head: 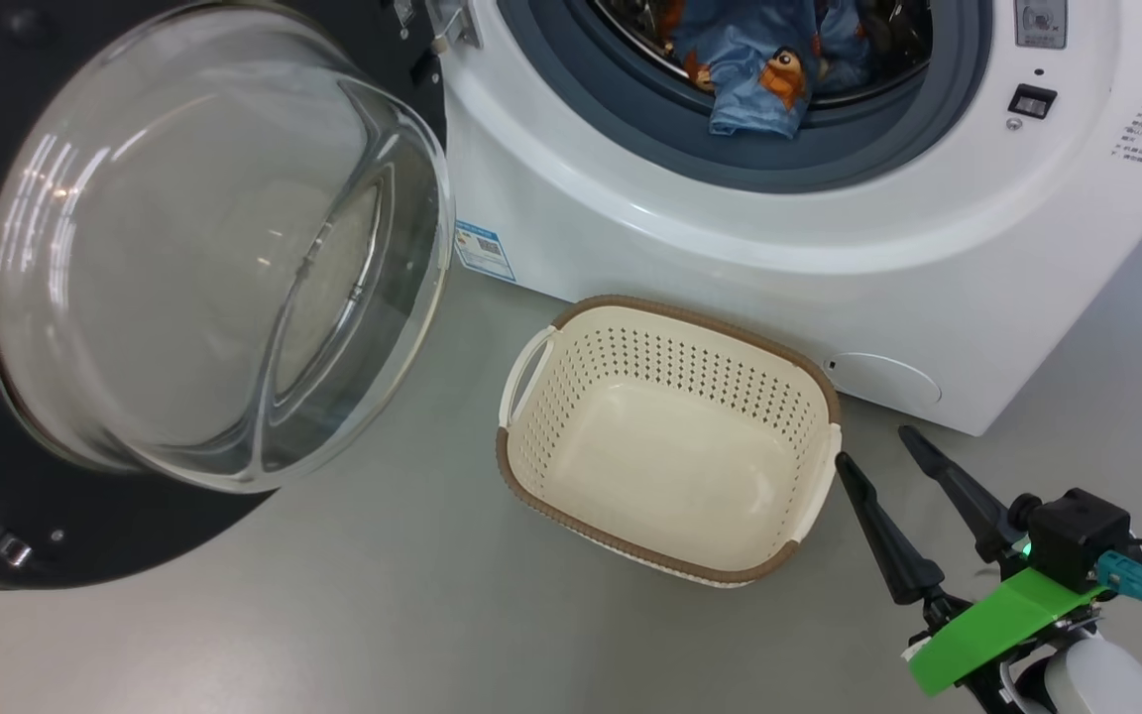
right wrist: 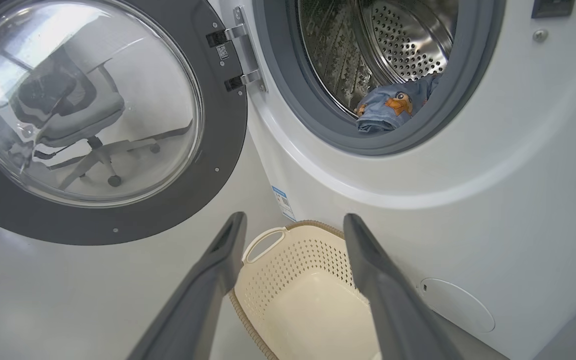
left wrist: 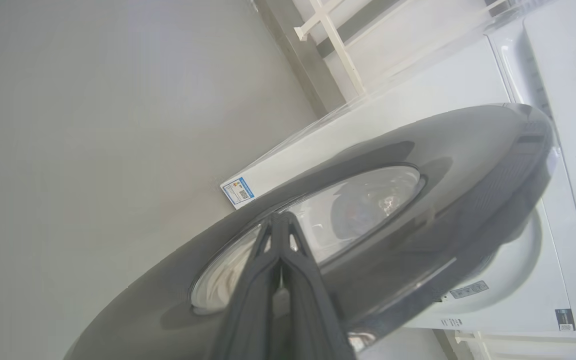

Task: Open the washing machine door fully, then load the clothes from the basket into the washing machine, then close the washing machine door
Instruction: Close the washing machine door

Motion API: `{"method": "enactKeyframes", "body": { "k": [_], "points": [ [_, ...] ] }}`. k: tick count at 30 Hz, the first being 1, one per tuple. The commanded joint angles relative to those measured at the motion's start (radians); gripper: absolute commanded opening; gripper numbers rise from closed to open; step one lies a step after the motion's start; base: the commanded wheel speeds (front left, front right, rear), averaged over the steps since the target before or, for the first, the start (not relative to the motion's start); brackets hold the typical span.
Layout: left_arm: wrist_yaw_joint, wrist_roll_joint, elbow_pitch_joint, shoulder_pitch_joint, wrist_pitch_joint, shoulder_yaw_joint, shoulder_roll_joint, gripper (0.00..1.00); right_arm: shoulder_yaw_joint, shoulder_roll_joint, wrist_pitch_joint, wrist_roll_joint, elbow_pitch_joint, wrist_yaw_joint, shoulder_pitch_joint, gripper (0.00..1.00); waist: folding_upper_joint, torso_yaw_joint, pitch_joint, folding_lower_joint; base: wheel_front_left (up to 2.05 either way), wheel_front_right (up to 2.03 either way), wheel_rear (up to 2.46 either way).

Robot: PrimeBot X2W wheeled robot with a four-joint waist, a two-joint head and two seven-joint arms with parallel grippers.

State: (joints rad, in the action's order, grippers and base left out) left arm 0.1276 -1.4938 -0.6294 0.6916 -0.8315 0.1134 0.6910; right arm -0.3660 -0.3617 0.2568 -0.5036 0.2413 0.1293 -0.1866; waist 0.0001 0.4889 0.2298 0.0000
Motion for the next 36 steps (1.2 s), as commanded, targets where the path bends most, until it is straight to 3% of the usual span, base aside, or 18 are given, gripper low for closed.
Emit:
{"method": "enactKeyframes", "body": {
  "k": [1,23,36],
  "points": [
    [0.003,-0.017,0.044,-0.016,-0.025,0.019,0.051,0.00,-0.018,0.002,0.005,-0.009,-0.020,0.001,0.016,1.00,-0.0001,0.003,-0.010,0.0000,0.00,0.00,0.00],
    [0.003,-0.057,0.301,-0.101,-0.149,-0.052,0.031,0.00,0.001,0.022,0.005,-0.009,-0.021,0.001,0.057,1.00,-0.0001,-0.008,-0.078,0.0000,0.00,0.00,0.00],
    [0.003,-0.073,0.462,-0.115,-0.207,-0.108,-0.001,0.00,0.021,0.039,0.005,-0.004,-0.026,0.001,0.072,1.00,-0.0001,-0.055,-0.094,0.0000,0.00,0.00,0.00]
  ]
}}
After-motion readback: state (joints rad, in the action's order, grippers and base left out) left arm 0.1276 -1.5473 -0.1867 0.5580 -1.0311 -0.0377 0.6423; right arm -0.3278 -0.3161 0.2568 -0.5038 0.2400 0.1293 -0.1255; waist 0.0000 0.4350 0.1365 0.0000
